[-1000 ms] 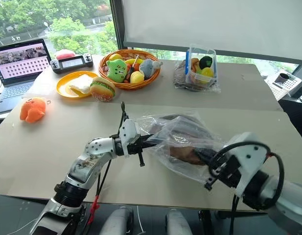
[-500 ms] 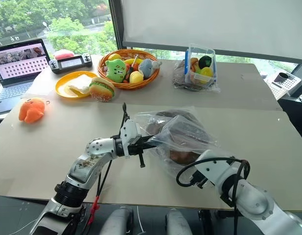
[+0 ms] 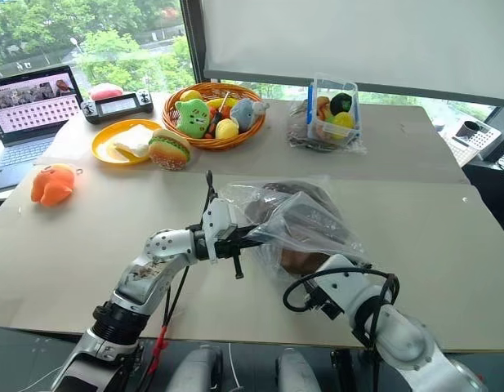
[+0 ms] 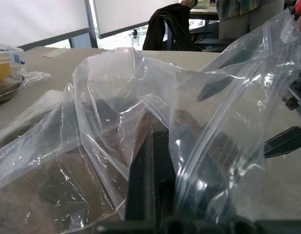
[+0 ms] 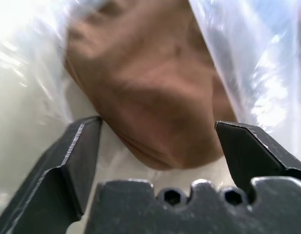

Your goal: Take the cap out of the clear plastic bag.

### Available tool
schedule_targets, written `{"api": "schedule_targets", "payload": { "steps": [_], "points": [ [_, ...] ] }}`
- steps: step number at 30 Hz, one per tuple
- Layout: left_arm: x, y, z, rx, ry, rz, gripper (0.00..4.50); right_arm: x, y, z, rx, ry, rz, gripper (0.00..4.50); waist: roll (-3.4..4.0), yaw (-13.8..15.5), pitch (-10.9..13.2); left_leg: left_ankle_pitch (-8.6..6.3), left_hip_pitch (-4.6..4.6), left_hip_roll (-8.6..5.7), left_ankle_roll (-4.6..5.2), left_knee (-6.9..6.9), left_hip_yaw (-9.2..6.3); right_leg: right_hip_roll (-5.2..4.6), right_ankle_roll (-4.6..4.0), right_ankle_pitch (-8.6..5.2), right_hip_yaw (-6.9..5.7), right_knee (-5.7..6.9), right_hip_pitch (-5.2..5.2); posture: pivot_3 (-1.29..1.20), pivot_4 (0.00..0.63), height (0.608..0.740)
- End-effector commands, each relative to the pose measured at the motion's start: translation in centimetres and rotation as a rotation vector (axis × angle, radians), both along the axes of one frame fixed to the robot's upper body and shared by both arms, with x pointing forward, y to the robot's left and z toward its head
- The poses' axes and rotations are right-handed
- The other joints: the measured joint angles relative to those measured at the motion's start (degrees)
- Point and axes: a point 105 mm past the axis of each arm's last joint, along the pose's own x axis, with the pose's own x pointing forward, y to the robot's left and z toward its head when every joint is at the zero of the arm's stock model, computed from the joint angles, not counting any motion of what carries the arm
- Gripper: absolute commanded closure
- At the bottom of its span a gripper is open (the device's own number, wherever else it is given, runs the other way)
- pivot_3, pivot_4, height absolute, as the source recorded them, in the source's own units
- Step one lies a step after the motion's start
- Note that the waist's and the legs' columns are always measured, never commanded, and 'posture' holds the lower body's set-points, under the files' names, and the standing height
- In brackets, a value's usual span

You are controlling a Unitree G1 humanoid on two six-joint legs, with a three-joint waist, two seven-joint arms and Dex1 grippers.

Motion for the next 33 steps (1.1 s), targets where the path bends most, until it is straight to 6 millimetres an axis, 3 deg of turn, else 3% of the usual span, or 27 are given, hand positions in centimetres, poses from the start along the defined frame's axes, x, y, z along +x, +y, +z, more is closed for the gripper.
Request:
{"api": "schedule_targets", "payload": {
  "steps": [1, 12, 17, 26, 30, 33],
  "points": [
    [-0.3, -0.3, 1.1, -0.02, -0.041, -0.02, 4.5, 0.9, 0.8, -0.2, 0.007, -0.032, -0.015, 0.08, 0.0, 0.0, 0.0, 0.0, 0.0, 0.0, 0.0, -0.01, 0.0, 0.0, -0.01, 0.0, -0.01, 0.0, 0.0, 0.0, 0.15, 0.74],
    [-0.4, -0.5, 1.1, -0.022, -0.044, -0.016, 4.5, 3.1, 1.1, -3.7, 0.111, 0.036, -0.202, 0.08, -0.01, -0.1, 0.0, 0.0, 0.04, 0.01, 0.0, 0.0, 0.0, 0.01, -0.08, 0.05, 0.0, 0.03, 0.03, 0.0, 0.15, 0.74],
    [-0.3, -0.6, 1.2, -0.023, -0.046, -0.014, 4.5, 3.2, 0.9, -4.0, 0.136, 0.061, -0.226, 0.08, -0.01, -0.1, -0.1, 0.0, 0.06, 0.01, 0.0, 0.0, 0.0, 0.01, -0.07, 0.05, -0.01, 0.04, 0.04, 0.0, 0.15, 0.74],
    [-0.3, -0.6, 1.1, -0.027, -0.046, -0.011, 4.5, 3.0, 1.3, -2.8, 0.085, 0.015, -0.177, 0.08, -0.01, 0.0, -0.1, 0.0, 0.05, 0.01, 0.0, 0.0, 0.0, 0.0, -0.08, 0.05, -0.01, 0.03, 0.03, 0.0, 0.15, 0.74],
    [-0.3, -0.5, 1.1, -0.028, -0.046, -0.01, 4.5, 3.2, 1.3, -2.7, 0.095, 0.011, -0.179, 1.0, -0.01, 0.0, -0.1, 0.0, 0.04, 0.01, 0.0, -0.01, 0.0, 0.0, -0.08, 0.05, -0.01, 0.03, 0.03, 0.0, 0.15, 0.74],
    [-0.3, -0.5, 1.1, -0.028, -0.048, -0.009, 4.5, 3.2, 1.3, -2.8, 0.095, 0.012, -0.178, 2.07, -0.01, 0.0, -0.1, 0.0, 0.04, 0.01, 0.0, 0.0, 0.0, 0.0, -0.07, 0.05, -0.01, 0.03, 0.03, 0.0, 0.15, 0.74]
  ]
}}
